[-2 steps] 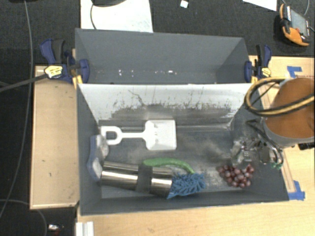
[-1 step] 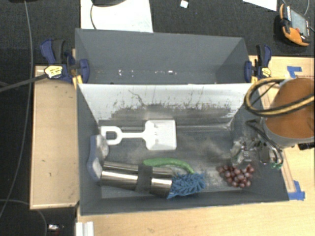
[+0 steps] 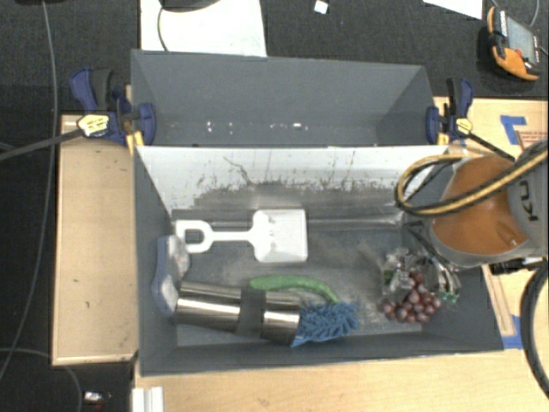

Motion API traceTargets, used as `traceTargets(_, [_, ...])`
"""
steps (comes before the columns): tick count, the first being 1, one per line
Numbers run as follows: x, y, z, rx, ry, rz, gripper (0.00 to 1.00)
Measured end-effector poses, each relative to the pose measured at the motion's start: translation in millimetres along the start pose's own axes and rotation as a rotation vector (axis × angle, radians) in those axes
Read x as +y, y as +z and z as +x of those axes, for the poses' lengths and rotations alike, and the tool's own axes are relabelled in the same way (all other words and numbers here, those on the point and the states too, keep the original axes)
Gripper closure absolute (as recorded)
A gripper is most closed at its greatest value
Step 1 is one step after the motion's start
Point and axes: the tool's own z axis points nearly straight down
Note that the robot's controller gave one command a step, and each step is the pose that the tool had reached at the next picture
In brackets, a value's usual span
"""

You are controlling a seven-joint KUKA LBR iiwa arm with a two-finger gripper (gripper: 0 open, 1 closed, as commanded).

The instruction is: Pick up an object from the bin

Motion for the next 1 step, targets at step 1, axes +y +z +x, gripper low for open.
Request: traceTargets(1, [-0.1,-0.1,0.0,0.0,-0.002,0.0,1.0])
